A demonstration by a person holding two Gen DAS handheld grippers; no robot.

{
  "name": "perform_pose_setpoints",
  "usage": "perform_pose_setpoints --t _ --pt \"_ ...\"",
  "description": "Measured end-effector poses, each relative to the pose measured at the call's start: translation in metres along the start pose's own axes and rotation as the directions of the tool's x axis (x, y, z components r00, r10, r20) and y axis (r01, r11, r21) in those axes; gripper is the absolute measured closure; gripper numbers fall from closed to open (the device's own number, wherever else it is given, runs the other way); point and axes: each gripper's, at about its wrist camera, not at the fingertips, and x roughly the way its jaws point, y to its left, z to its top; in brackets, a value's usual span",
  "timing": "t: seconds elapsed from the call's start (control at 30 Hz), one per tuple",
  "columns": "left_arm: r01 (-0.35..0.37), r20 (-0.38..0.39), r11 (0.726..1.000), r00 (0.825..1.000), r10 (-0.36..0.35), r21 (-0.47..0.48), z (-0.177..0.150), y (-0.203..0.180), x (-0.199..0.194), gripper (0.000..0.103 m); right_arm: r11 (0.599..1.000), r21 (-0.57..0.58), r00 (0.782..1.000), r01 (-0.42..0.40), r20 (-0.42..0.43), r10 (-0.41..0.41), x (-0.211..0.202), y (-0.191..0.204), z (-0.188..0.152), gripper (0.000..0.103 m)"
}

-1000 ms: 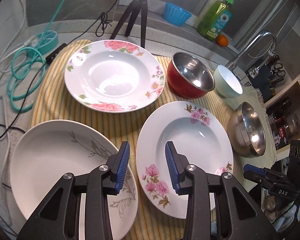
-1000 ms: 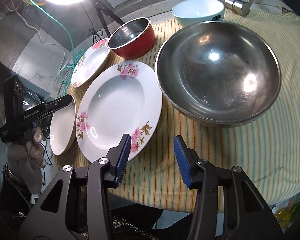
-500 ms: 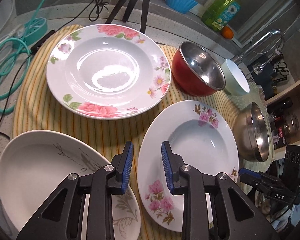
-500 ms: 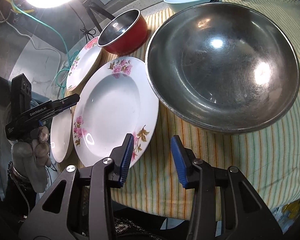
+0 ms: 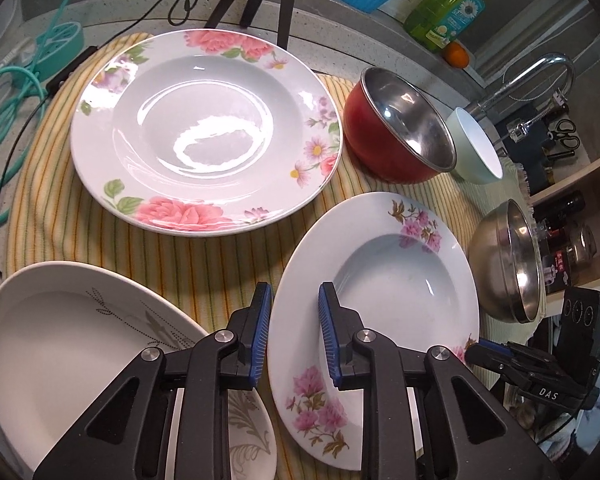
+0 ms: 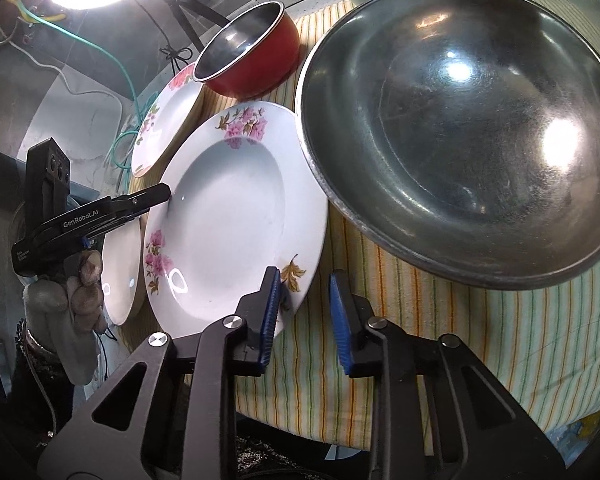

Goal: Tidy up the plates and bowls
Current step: 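Close the right gripper on the pink-flower plate rim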

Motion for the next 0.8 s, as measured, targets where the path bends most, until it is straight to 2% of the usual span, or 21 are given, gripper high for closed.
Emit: perform_pose_setpoints --t 0.03,0.3,0.8 --pt "-0.002 -0.001 1.0 1.0 0.002 0.005 0.001 -0.001 0.0 0.081 1.0 -0.005 1.0 -0.003 -0.002 0.003 0.001 0.001 0.001 0.085" --pt "-0.025 0.001 0.999 1.0 0.025 0.022 -0.001 -0.007 0.0 0.081 1.0 -0.026 1.0 0.016 -0.01 -0.016 0.001 0.004 0.001 0.085" --pt "-0.033 0.007 0.999 0.999 0.033 -0.001 -0.02 -0.017 -0.003 0.081 0.997 -0.072 0.998 0.021 -0.055 -0.025 0.004 0.004 0.004 0.085"
